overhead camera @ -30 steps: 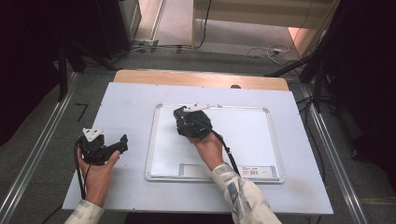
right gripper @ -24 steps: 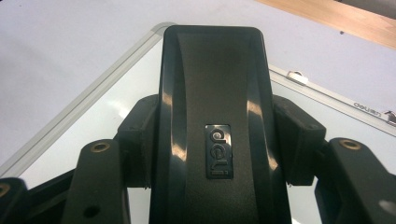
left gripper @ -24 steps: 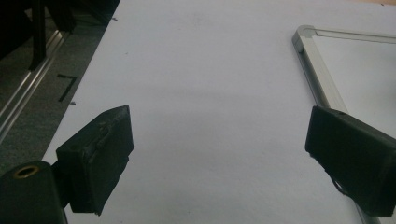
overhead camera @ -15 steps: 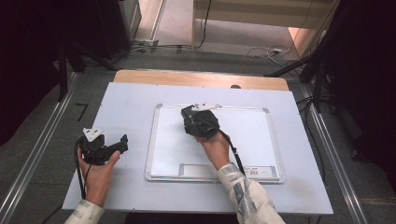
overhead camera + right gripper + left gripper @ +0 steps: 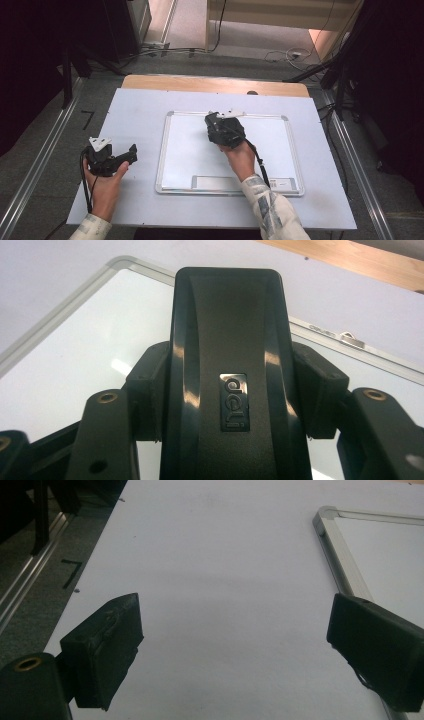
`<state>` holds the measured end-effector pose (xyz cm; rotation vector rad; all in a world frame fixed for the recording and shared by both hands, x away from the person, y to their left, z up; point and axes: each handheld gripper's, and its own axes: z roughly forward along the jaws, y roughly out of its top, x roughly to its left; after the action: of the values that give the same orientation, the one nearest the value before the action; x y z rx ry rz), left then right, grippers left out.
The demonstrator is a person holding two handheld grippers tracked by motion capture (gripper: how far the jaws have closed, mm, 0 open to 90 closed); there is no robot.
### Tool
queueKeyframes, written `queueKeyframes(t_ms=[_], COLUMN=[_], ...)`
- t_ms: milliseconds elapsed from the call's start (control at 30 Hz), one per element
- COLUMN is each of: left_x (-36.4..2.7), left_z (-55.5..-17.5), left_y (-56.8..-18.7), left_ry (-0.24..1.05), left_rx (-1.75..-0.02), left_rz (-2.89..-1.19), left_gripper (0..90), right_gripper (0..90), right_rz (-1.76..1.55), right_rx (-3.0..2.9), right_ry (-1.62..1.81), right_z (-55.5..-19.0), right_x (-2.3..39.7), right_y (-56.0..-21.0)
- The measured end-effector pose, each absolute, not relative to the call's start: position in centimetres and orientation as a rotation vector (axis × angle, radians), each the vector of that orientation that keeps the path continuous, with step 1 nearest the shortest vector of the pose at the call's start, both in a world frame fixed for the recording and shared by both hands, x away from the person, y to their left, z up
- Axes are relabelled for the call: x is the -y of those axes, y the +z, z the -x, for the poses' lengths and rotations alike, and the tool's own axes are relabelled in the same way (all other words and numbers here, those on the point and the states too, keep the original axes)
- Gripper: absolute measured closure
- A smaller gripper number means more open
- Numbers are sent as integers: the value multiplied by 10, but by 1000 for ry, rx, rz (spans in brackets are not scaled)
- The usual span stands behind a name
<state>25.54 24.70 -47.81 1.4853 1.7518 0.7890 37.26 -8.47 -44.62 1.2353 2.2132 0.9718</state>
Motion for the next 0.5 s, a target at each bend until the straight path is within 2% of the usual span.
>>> queueKeyframes(t_ms=[500], left_x=[-246], left_z=[-256], left_y=[-479], left_ry=[790], left_rx=[-1756], left_rz=[-1483], left_gripper=[80], right_gripper=[381], right_rz=[-1309], right_rx=[-2154], right_ry=[941], right_z=[-379], right_x=[118], right_y=[-447])
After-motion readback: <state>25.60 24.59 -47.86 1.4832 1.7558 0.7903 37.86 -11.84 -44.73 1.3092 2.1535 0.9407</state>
